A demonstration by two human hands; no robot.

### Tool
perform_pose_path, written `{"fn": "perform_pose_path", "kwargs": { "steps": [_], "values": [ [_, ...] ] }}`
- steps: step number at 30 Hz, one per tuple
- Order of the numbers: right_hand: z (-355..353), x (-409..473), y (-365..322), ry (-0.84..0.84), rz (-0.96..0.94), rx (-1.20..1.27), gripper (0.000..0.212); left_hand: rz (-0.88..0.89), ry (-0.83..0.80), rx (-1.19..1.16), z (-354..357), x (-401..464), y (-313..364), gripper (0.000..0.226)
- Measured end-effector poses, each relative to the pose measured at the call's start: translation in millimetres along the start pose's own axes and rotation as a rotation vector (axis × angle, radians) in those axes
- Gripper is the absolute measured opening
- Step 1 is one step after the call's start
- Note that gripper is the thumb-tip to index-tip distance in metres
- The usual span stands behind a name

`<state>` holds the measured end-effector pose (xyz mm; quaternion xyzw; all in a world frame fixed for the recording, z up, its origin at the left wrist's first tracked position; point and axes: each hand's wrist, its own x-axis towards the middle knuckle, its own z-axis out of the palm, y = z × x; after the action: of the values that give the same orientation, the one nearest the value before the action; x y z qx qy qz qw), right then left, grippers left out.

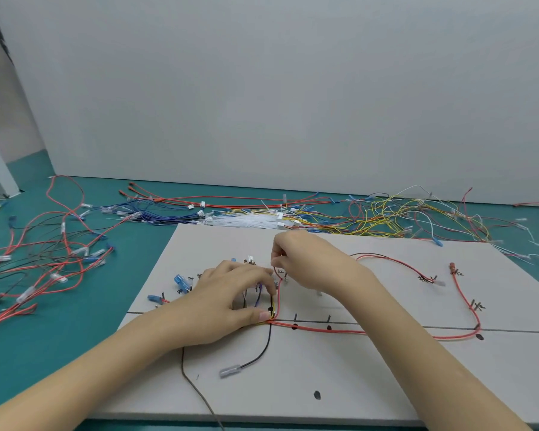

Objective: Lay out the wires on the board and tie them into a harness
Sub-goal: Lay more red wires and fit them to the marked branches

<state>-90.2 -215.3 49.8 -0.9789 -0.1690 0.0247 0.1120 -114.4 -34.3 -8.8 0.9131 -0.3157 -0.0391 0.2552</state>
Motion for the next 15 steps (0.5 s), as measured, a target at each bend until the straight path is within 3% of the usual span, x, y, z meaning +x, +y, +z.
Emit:
{"fn": "perform_pose_path", "kwargs": {
  "steps": [5,15],
  "values": [
    [3,8,2,0.01,0.009,0.124,0.009,-0.117,0.079,-0.188,0,-1,0,0.049],
    [3,8,-8,0.053,0.019,0.179,0.017,-0.158,0.151,-0.324,-2,-1,1,0.059]
  ]
}}
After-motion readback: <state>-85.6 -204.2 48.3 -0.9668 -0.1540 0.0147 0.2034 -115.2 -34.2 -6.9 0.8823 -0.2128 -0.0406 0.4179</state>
